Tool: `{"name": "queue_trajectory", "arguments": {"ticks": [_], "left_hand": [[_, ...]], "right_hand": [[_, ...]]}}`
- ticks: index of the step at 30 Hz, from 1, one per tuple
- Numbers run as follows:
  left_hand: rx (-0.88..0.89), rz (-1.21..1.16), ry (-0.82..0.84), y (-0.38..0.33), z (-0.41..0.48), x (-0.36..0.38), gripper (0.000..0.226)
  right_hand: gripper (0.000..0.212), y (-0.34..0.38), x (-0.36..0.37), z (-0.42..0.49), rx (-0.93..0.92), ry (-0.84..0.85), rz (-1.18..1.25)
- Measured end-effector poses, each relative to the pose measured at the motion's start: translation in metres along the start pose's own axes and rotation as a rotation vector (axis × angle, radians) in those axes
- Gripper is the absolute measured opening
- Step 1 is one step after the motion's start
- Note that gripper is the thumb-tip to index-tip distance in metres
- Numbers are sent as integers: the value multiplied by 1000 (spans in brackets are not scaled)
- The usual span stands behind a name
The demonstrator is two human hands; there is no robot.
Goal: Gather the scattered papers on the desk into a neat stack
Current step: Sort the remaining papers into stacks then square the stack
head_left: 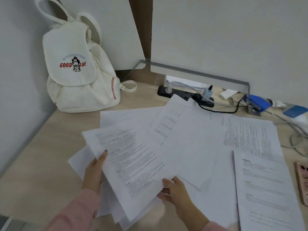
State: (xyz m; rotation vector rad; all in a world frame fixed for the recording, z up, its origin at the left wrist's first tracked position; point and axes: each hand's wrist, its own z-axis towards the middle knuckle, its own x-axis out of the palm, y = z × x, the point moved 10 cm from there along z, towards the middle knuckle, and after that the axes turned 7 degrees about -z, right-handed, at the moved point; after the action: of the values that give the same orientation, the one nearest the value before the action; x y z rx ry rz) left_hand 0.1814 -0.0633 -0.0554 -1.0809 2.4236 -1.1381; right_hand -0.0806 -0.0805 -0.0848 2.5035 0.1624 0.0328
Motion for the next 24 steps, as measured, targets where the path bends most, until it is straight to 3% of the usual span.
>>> {"name": "queue_trajectory", "arguments": {"ticks": [4,6,9,12,14,16,20,24], "left_hand": [[-4,45,-68,6,12,-14,33],[3,69,-75,7,17,-18,34],[14,113,-81,5,22,-20,32],[18,156,-78,3,24,-20,32],[25,181,-71,3,26,-17,32],[35,201,-67,5,28,-14,32],[82,279,-70,5,31,-12,39],[121,292,-64,0,33,-6,50]], "right_hand": [[18,-8,7,2,88,114,-80],[18,8,-24,16,4,-77,-94],[36,39,-96,17,-126,-535,-233],[57,37,-147,11,14,-755,-291],[66,20,-157,15,188,-724,-223],[58,10,-155,19,221,-627,-54],[13,15,-130,22,103,-407,115],[11,63,-127,6,-178,-455,-29]]}}
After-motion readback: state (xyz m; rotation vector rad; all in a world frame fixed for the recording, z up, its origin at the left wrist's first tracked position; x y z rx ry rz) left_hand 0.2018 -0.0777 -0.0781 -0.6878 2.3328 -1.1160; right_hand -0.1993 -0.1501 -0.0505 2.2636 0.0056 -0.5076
